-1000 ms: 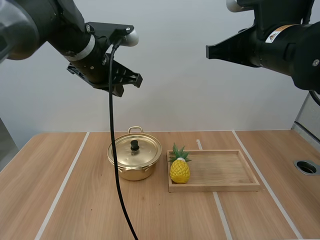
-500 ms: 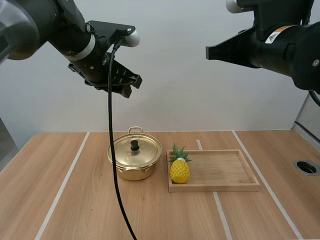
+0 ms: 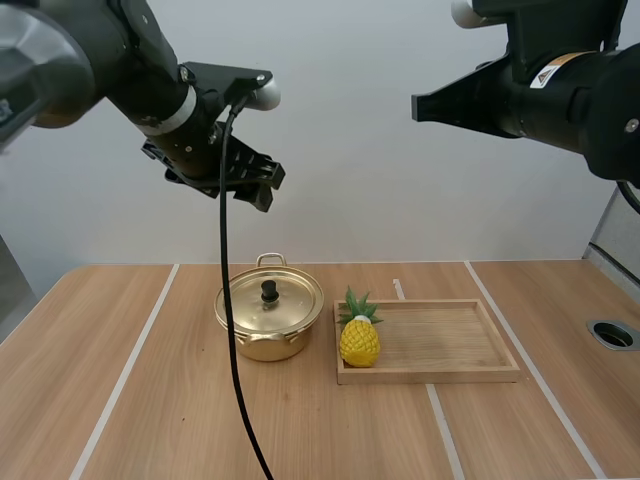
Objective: Open the pot, put the pineapple inside, and close it
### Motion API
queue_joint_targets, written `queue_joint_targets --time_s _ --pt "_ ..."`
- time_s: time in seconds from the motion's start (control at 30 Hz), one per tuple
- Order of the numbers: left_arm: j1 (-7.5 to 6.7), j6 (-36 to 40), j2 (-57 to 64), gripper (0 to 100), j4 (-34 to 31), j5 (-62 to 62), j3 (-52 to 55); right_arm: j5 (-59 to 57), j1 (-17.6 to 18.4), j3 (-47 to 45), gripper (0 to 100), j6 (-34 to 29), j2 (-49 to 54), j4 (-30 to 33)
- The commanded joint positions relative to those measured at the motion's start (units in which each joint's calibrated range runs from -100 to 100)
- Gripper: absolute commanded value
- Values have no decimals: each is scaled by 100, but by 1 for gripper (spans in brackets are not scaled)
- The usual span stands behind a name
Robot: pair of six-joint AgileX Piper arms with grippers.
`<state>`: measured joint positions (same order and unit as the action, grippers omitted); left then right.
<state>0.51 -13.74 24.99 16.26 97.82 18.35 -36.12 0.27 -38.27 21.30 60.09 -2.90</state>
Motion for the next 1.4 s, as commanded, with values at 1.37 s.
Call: queue_joint_targets --time_s 1.37 --pt "-9 -674 -2604 100 877 -1198 766 -105 -6 55 0 32 16 -367"
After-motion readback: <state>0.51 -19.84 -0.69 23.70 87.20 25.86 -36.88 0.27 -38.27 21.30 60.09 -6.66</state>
